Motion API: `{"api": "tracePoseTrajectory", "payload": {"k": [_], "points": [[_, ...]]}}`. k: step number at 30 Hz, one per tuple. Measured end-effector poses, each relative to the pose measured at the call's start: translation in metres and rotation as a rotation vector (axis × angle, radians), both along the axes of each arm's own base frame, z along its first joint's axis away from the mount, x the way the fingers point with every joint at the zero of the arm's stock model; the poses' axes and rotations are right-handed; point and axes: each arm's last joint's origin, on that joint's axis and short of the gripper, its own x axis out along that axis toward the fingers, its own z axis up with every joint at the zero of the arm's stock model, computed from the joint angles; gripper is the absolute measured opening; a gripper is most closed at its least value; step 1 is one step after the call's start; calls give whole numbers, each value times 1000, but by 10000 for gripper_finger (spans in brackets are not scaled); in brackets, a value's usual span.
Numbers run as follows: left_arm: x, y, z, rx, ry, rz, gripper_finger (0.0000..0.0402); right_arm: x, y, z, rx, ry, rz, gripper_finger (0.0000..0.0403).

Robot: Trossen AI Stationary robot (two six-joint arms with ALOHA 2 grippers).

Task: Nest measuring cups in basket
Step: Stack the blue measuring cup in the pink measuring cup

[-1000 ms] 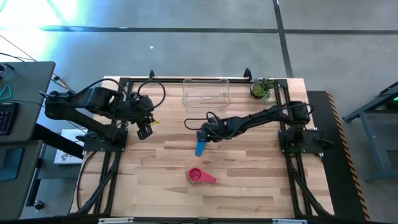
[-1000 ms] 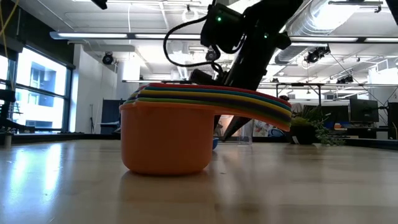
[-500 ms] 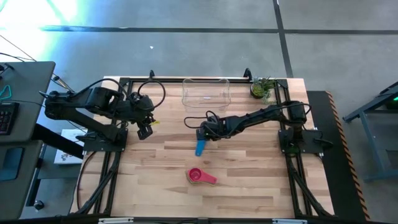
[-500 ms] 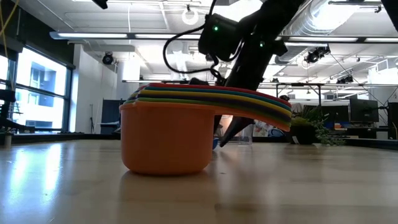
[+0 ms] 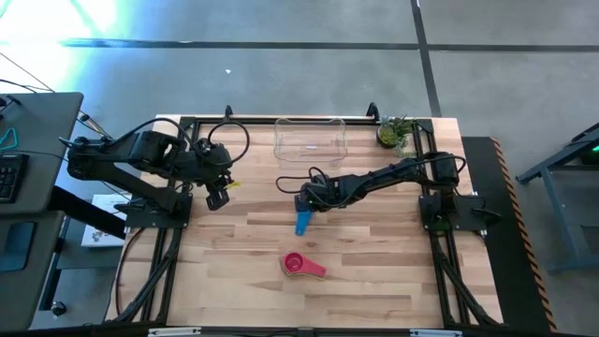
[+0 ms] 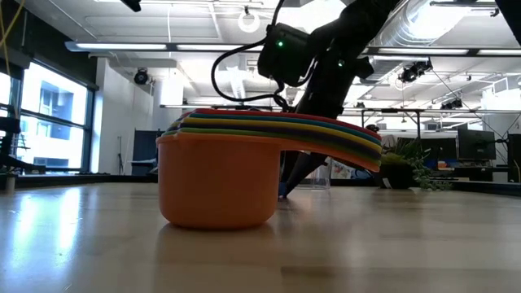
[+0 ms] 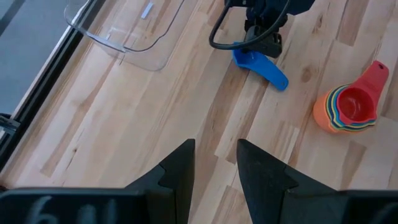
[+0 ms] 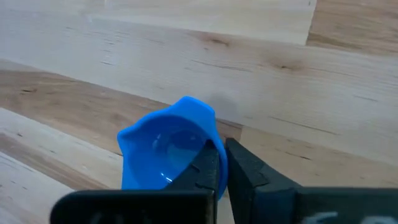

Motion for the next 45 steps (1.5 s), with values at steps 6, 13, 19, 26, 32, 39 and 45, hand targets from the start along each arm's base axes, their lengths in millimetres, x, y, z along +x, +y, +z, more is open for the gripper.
{"api": "tracePoseTrajectory", "payload": {"k": [6,13,19,26,32,39,45], "points": [[0,0,0,0,0,0,111,5,0,6,2,7,45,5],[0,0,0,0,0,0,111,15,-1,35,-68,71,134,3],[0,0,0,-3,-1,6,111,21,-9,66,-137,131,242,3],[0,0,0,-5,-2,8,111,30,-14,118,-258,147,516,3],[0,0,0,-24,-11,39,110,33,-12,160,-312,99,722,3],[0,0,0,-68,-33,113,110,36,7,180,-350,6,925,3],[0,0,0,-76,-36,127,110,36,33,178,-357,-5,1010,3]]}}
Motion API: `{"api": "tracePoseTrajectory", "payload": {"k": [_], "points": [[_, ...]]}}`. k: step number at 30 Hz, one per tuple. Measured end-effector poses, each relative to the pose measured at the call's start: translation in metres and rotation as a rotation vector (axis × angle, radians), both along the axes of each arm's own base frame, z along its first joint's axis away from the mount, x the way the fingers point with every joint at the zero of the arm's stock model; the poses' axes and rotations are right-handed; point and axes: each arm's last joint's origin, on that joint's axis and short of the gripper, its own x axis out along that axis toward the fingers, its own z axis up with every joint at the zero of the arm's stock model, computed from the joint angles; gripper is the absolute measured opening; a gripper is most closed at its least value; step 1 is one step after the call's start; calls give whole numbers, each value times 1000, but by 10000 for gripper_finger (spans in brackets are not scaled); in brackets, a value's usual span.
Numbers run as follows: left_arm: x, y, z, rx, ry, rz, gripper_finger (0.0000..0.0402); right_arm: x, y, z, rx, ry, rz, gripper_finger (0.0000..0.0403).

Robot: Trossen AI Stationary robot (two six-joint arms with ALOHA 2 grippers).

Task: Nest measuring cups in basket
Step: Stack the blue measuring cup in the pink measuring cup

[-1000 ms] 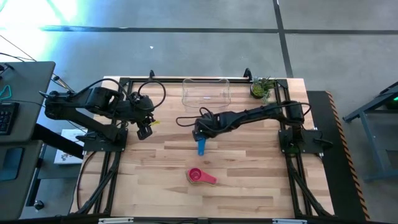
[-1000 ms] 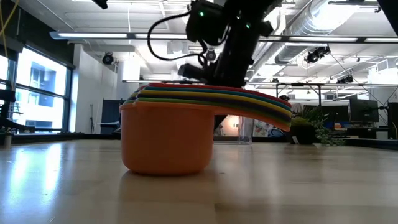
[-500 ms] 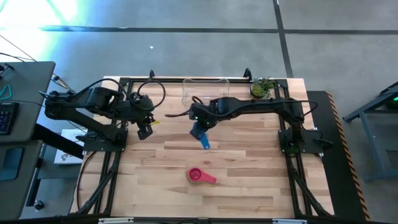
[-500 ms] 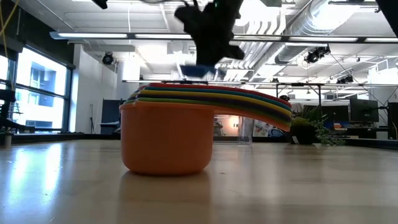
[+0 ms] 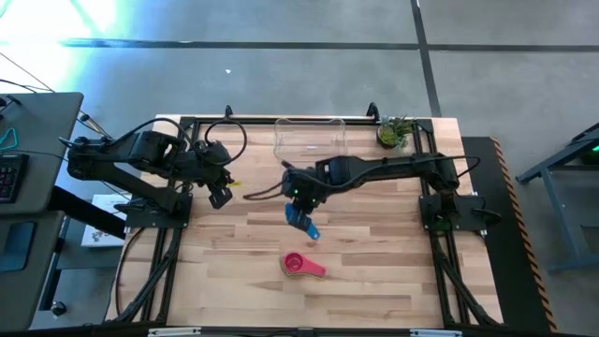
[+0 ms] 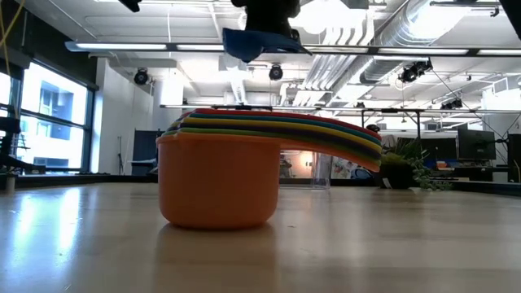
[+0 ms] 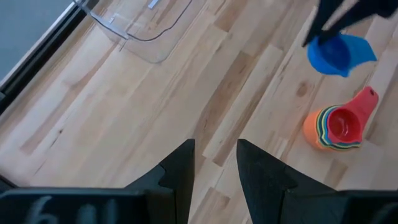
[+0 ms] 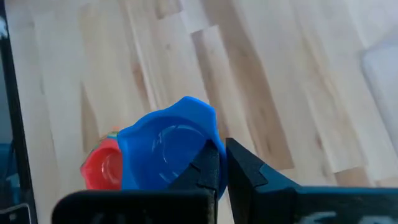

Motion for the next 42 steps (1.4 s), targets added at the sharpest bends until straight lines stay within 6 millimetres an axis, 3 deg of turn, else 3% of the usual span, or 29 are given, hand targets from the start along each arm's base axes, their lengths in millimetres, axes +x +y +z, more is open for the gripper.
{"api": "tracePoseTrajectory", "payload": {"k": [10,18,31,42], "points": [[0,1,0,-20,-10,41,110,7,43,-20,25,28,192,3],[0,5,0,-23,-9,70,110,11,72,-37,29,54,243,3],[0,8,0,-18,-6,75,110,20,102,-65,22,52,318,3],[0,7,0,-18,-5,73,110,25,107,-84,51,97,339,3]]}}
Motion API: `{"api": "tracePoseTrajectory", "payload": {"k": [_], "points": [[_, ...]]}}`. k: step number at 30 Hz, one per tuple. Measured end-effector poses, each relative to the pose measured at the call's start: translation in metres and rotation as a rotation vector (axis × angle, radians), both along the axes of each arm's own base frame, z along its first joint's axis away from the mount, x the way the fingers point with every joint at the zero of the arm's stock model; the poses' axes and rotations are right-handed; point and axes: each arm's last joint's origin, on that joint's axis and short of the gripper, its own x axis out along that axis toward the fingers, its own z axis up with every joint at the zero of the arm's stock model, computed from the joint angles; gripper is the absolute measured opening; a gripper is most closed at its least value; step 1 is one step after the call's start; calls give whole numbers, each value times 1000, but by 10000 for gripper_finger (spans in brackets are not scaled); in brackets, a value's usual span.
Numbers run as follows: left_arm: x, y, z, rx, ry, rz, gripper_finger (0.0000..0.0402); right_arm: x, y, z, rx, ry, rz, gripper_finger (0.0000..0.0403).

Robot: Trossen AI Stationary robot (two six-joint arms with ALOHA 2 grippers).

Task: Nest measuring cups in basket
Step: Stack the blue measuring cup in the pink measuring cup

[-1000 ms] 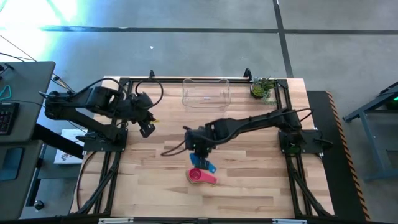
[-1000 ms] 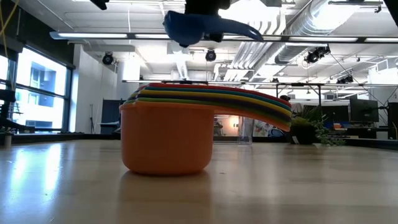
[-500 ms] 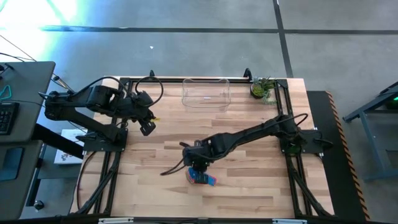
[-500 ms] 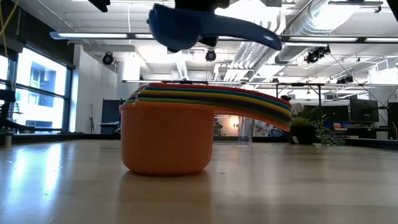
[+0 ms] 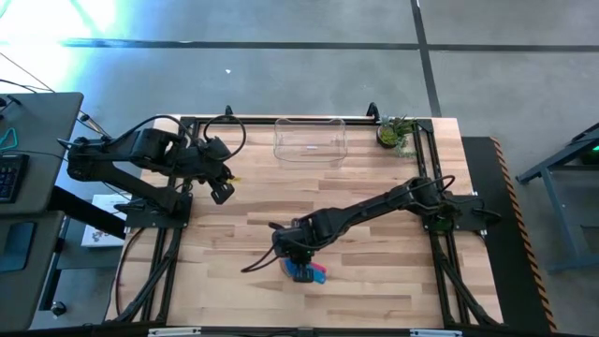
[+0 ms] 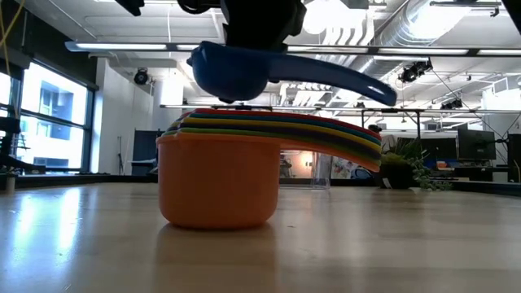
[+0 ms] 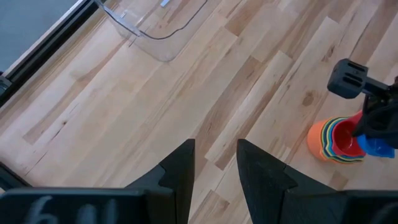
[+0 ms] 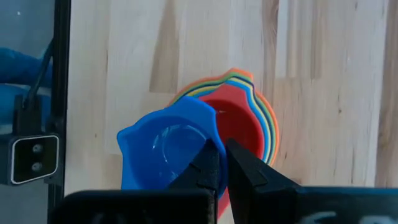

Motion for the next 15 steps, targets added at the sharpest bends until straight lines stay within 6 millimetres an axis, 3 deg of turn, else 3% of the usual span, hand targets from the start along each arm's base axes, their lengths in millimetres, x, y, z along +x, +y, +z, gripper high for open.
{"api": "tracePoseTrajectory", "payload": {"k": [15], "points": [[0,0,0,1,0,0,110,6,-8,-11,26,22,36,3]]}}
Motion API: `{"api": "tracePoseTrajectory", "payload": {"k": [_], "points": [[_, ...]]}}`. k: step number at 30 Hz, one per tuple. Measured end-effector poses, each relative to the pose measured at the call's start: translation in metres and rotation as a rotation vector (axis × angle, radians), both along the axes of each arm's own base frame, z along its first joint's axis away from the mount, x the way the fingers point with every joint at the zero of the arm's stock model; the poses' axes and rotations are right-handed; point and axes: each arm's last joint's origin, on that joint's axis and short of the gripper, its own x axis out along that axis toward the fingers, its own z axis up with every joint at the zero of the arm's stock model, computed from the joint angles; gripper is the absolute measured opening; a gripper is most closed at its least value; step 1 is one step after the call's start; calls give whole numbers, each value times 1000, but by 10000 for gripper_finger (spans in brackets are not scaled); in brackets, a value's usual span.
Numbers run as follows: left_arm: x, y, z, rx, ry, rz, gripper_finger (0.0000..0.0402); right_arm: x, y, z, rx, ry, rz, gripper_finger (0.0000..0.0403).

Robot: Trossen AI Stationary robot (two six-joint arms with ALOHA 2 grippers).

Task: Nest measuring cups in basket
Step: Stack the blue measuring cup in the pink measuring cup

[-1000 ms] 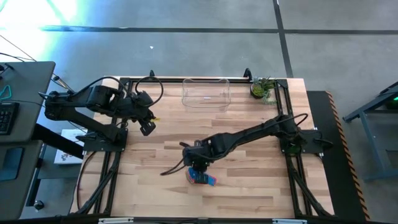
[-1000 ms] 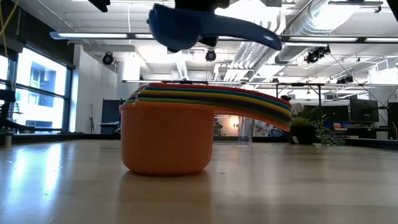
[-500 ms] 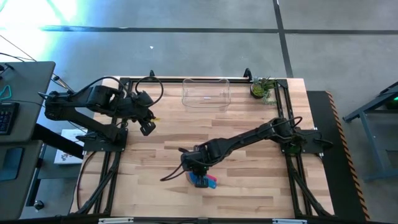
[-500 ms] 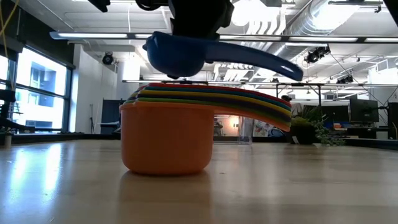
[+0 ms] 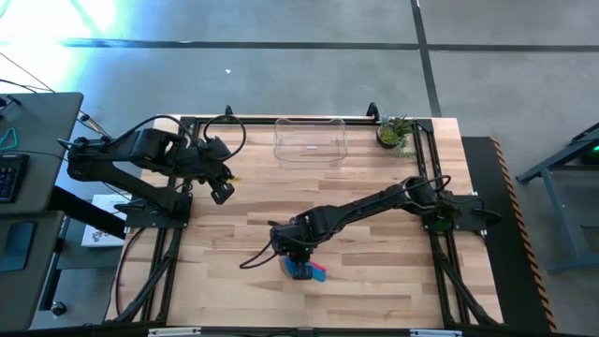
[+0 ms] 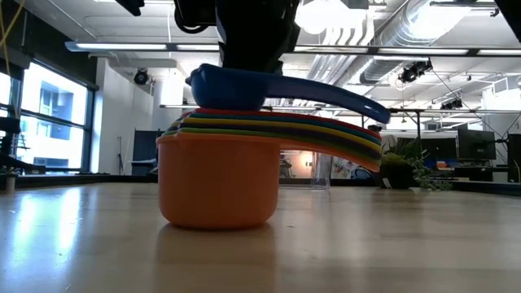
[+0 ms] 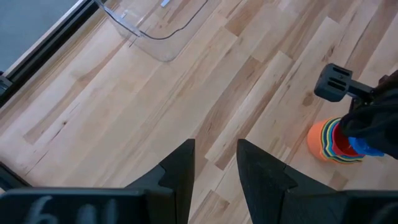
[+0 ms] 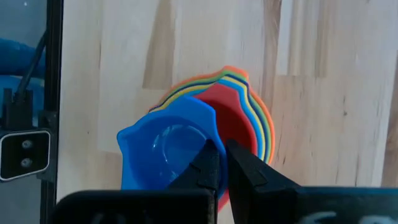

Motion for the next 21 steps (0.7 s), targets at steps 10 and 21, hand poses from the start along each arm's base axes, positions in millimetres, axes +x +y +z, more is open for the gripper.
{"api": "tracePoseTrajectory", "payload": {"k": [10,21], "points": [[0,0,0,0,0,0,110,1,0,1,-6,-23,15,27],[0,0,0,0,0,0,110,3,-1,1,-10,-36,9,43]]}}
